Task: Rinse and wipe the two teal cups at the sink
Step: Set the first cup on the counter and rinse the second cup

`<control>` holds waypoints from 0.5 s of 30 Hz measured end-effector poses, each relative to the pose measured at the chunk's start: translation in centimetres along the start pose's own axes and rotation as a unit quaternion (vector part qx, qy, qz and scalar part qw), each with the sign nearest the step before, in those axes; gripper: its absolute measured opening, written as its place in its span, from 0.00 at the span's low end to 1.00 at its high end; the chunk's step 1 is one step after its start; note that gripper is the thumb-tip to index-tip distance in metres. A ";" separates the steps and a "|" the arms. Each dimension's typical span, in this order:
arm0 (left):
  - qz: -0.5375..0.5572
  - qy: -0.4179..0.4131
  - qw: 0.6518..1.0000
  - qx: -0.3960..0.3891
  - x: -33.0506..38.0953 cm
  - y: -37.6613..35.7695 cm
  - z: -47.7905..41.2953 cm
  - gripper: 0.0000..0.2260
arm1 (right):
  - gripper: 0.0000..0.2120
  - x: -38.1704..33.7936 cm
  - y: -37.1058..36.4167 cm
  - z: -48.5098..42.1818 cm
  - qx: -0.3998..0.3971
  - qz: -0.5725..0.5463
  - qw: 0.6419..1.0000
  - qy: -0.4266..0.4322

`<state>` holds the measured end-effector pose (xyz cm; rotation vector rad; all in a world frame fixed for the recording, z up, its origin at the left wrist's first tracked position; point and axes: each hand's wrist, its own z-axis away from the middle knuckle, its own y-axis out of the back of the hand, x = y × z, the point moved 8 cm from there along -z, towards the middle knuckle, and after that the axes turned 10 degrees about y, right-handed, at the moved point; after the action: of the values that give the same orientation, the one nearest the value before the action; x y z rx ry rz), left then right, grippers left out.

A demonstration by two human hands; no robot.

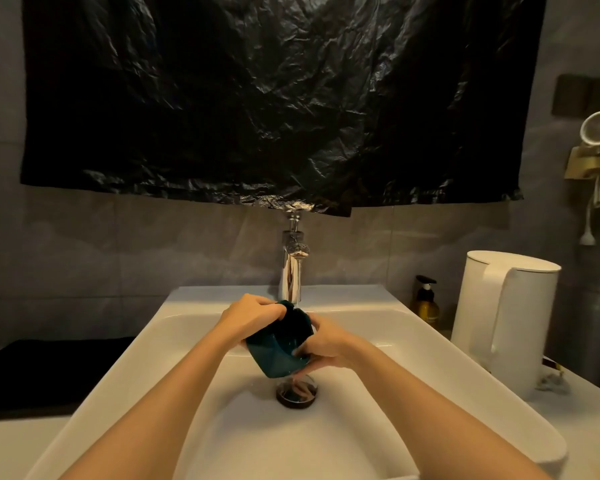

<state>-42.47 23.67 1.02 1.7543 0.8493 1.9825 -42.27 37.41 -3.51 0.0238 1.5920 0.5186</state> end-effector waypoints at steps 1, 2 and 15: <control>0.000 -0.004 1.000 -0.001 0.2 0.0 0.1 0.08 | 0.22 -0.1 0.4 -0.2 0.026 0.013 0.999 0.019; 0.000 -0.008 1.000 -0.001 0.3 0.0 0.2 0.08 | 0.17 -0.2 0.8 -0.3 0.055 0.032 0.997 0.035; 0.217 -0.063 0.971 -0.074 1.1 -0.9 0.6 0.23 | 0.18 -0.6 0.1 -0.1 0.101 -0.209 0.973 0.002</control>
<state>-42.14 25.21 1.33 2.0822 0.2815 2.0948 -42.34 37.24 -2.96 -0.1557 1.5918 0.0273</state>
